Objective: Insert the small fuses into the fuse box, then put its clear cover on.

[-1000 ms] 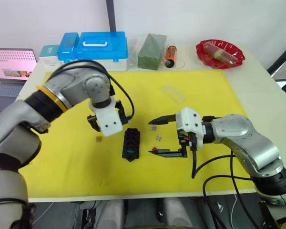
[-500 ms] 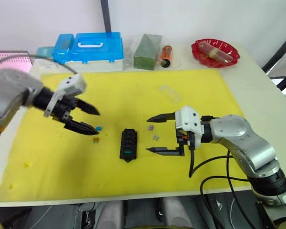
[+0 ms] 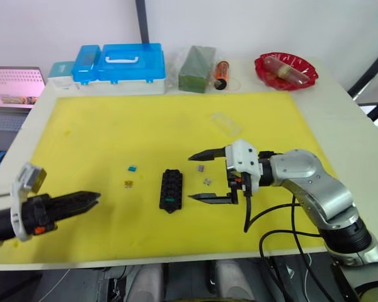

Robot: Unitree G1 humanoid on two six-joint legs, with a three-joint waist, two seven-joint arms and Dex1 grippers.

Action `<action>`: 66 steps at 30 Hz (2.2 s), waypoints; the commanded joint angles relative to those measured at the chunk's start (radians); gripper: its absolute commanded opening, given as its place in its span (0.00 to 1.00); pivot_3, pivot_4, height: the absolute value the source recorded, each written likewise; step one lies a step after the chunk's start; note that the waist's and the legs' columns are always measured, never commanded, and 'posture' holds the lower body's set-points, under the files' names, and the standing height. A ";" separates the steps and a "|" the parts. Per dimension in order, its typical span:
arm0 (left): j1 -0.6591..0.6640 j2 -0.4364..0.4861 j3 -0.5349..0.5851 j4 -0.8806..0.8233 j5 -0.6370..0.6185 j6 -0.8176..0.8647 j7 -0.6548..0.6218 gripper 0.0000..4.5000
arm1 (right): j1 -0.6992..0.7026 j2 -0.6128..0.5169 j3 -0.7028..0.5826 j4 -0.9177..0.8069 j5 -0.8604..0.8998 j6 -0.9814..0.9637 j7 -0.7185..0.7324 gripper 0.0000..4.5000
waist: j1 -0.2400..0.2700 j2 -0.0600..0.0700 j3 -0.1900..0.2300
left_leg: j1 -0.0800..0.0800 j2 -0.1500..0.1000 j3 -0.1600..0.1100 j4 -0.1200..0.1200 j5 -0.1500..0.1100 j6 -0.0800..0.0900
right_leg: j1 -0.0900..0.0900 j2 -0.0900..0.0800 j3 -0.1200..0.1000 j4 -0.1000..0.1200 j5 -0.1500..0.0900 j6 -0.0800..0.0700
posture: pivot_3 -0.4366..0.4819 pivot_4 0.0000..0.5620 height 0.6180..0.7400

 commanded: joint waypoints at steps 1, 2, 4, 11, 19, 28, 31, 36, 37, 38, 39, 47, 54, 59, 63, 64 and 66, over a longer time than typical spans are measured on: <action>0.102 -0.039 -0.023 -0.104 -0.163 -0.144 0.124 1.00 | -0.025 0.017 -0.001 -0.017 0.003 -0.008 -0.003 1.00 | 0.011 0.001 0.000 | 0.000 0.000 0.000 0.000 0.000 0.000 | 0.000 -0.001 0.000 -0.001 -0.001 -0.002 | 0.48 0.27 1.00; 0.103 -0.058 -0.039 -0.118 -0.167 -0.181 0.141 1.00 | -0.026 0.019 -0.002 -0.019 0.004 -0.005 -0.005 1.00 | 0.017 0.002 -0.001 | 0.000 -0.001 0.000 0.000 0.000 -0.001 | 0.001 -0.002 0.000 -0.001 -0.001 -0.002 | 0.48 0.27 1.00; 0.088 -0.090 -0.069 -0.127 -0.167 -0.232 0.168 1.00 | -0.027 0.023 -0.003 -0.022 0.004 0.000 -0.010 1.00 | 0.030 0.002 -0.002 | 0.000 -0.002 0.001 0.000 0.001 -0.002 | 0.001 -0.003 -0.001 -0.002 -0.001 -0.003 | 0.48 0.27 1.00; 0.030 -0.105 -0.163 -0.128 -0.167 -0.298 0.241 1.00 | -0.025 0.022 -0.011 -0.039 0.005 0.017 -0.026 1.00 | 0.027 0.002 -0.003 | 0.000 -0.003 0.002 0.000 0.002 -0.003 | 0.001 0.002 -0.001 -0.002 0.000 -0.004 | 0.48 0.27 1.00; -0.032 -0.167 -0.211 -0.168 -0.067 -0.398 0.234 1.00 | -0.013 0.004 -0.030 -0.054 0.013 0.031 -0.032 1.00 | 0.024 0.002 -0.003 | 0.000 -0.004 0.003 0.000 0.002 -0.003 | 0.001 0.005 -0.001 -0.002 0.000 -0.004 | 0.48 0.27 1.00; -0.048 -0.212 -0.237 -0.186 0.007 -0.441 0.210 1.00 | -0.010 -0.007 -0.039 -0.062 0.016 0.039 -0.028 1.00 | 0.024 0.002 -0.003 | 0.000 -0.003 0.002 0.000 0.002 -0.003 | 0.001 0.006 -0.001 -0.002 0.000 -0.004 | 0.48 0.27 1.00; -0.078 -0.246 -0.250 -0.197 0.060 -0.474 0.204 1.00 | -0.008 -0.013 -0.040 -0.065 0.019 0.041 -0.025 1.00 | 0.028 0.002 -0.003 | 0.000 -0.003 0.002 0.000 0.002 -0.003 | 0.002 0.006 -0.001 -0.002 0.000 -0.004 | 0.48 0.27 1.00; -0.105 -0.266 -0.275 -0.180 0.143 -0.480 0.171 1.00 | -0.014 -0.017 -0.042 -0.055 0.020 0.041 -0.022 1.00 | 0.025 0.002 -0.003 | 0.000 -0.004 0.003 0.000 0.002 -0.003 | 0.002 0.006 -0.001 -0.002 0.000 -0.004 | 0.48 0.27 1.00; -0.106 -0.267 -0.279 -0.178 0.154 -0.477 0.165 1.00 | -0.015 -0.017 -0.042 -0.054 0.020 0.042 -0.021 1.00 | 0.025 0.002 -0.003 | 0.000 -0.004 0.002 0.000 0.002 -0.003 | 0.002 0.007 -0.001 -0.002 0.000 -0.004 | 0.48 0.27 1.00; -0.104 -0.270 -0.283 -0.180 0.165 -0.475 0.157 1.00 | -0.012 -0.019 -0.044 -0.057 0.022 0.042 -0.021 1.00 | 0.024 0.002 -0.003 | 0.000 -0.003 0.002 0.000 0.002 -0.003 | 0.001 0.007 -0.001 -0.002 0.000 -0.004 | 0.48 0.27 1.00; -0.104 -0.275 -0.285 -0.179 0.173 -0.477 0.153 1.00 | -0.011 -0.021 -0.045 -0.059 0.023 0.043 -0.020 1.00 | 0.024 0.002 -0.003 | 0.000 -0.003 0.002 0.000 0.002 -0.003 | 0.001 0.007 -0.001 -0.002 0.000 -0.004 | 0.48 0.27 1.00; -0.130 -0.296 -0.289 -0.141 0.275 -0.481 0.096 1.00 | -0.020 -0.018 -0.039 -0.065 0.025 0.055 -0.020 1.00 | 0.026 0.002 -0.003 | 0.000 -0.003 0.002 0.000 0.002 -0.003 | 0.001 0.007 -0.001 -0.002 0.000 -0.004 | 0.48 0.27 1.00; -0.173 -0.332 -0.312 -0.109 0.342 -0.473 0.068 1.00 | -0.024 -0.021 -0.041 -0.061 0.024 0.057 -0.014 1.00 | 0.025 0.002 -0.003 | 0.000 -0.003 0.002 0.000 0.002 -0.003 | 0.001 0.007 -0.001 -0.002 0.000 -0.004 | 0.48 0.27 1.00; -0.175 -0.358 -0.330 -0.107 0.374 -0.457 0.062 1.00 | -0.034 -0.016 -0.034 -0.061 0.020 0.060 -0.018 1.00 | 0.030 0.003 -0.004 | 0.000 -0.003 0.002 0.000 0.002 -0.003 | 0.002 0.007 -0.001 -0.002 0.000 -0.004 | 0.48 0.27 1.00; -0.184 -0.363 -0.350 -0.101 0.395 -0.437 0.047 1.00 | -0.028 -0.025 -0.038 -0.063 0.019 0.058 -0.013 1.00 | 0.032 0.004 -0.005 | 0.000 -0.003 0.002 0.000 0.002 -0.003 | 0.002 0.007 -0.001 -0.002 0.000 -0.004 | 0.48 0.27 1.00; -0.187 -0.365 -0.355 -0.099 0.394 -0.429 0.046 1.00 | -0.028 -0.025 -0.037 -0.063 0.018 0.058 -0.013 1.00 | 0.032 0.004 -0.005 | 0.000 -0.003 0.002 0.000 0.002 -0.003 | 0.002 0.006 -0.001 -0.002 0.000 -0.004 | 0.48 0.27 1.00; -0.196 -0.372 -0.365 -0.098 0.398 -0.422 0.043 1.00 | -0.027 -0.025 -0.037 -0.066 0.019 0.060 -0.015 1.00 | 0.033 0.004 -0.005 | 0.000 -0.003 0.002 0.000 0.002 -0.003 | 0.002 0.006 -0.001 -0.002 0.000 -0.004 | 0.48 0.27 1.00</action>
